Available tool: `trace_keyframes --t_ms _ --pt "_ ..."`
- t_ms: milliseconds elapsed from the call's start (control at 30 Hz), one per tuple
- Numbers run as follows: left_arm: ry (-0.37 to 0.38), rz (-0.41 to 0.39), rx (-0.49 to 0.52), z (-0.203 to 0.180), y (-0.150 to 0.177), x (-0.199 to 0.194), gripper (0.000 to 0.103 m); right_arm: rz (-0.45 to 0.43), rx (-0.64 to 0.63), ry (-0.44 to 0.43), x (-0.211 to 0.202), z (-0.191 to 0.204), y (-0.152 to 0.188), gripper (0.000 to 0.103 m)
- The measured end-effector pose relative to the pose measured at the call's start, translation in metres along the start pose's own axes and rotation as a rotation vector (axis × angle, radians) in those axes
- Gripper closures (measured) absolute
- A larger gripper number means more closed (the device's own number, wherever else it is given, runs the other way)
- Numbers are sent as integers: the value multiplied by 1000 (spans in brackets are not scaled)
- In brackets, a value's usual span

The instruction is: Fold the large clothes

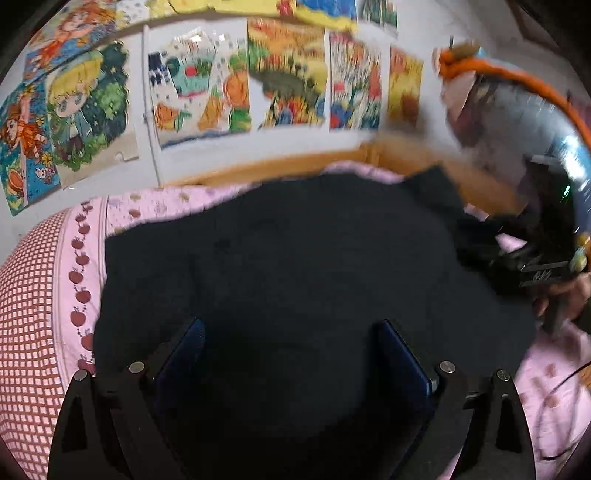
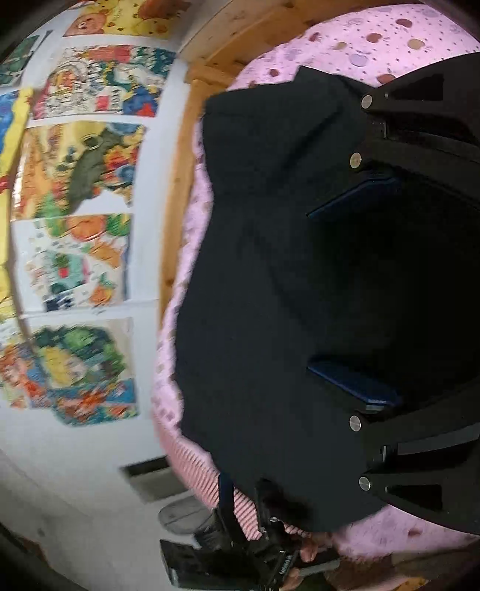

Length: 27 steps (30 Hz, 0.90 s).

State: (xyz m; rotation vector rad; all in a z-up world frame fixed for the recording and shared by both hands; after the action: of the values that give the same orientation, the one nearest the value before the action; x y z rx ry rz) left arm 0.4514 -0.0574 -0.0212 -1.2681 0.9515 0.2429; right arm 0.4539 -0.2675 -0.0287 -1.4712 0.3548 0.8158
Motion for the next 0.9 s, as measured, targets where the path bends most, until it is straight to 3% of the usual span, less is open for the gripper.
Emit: trace_keyframes --t_ms 200,367,900 --pt "1 -19 -95 20 -23 29 2 59 146 125 36 -48 -16 26" --pt "13 11 -171 36 -31 65 0 90 177 225 66 -81 -18 26" --pt "39 72 -181 33 -11 114 0 58 252 174 103 -92 7 25"
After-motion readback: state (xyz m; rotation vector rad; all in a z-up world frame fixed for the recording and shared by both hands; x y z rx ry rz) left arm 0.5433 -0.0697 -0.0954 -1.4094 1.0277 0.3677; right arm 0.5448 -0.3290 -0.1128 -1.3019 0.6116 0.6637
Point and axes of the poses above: each gripper's, at about its wrist camera, not at the fingertips, and x roughly the way its jaws point, z to its left, y to its underside, the point moved 8 cm from there along x, roughly the way its jaws point, and after that the axes turned 1 degree about z, right-handed, at the moved point
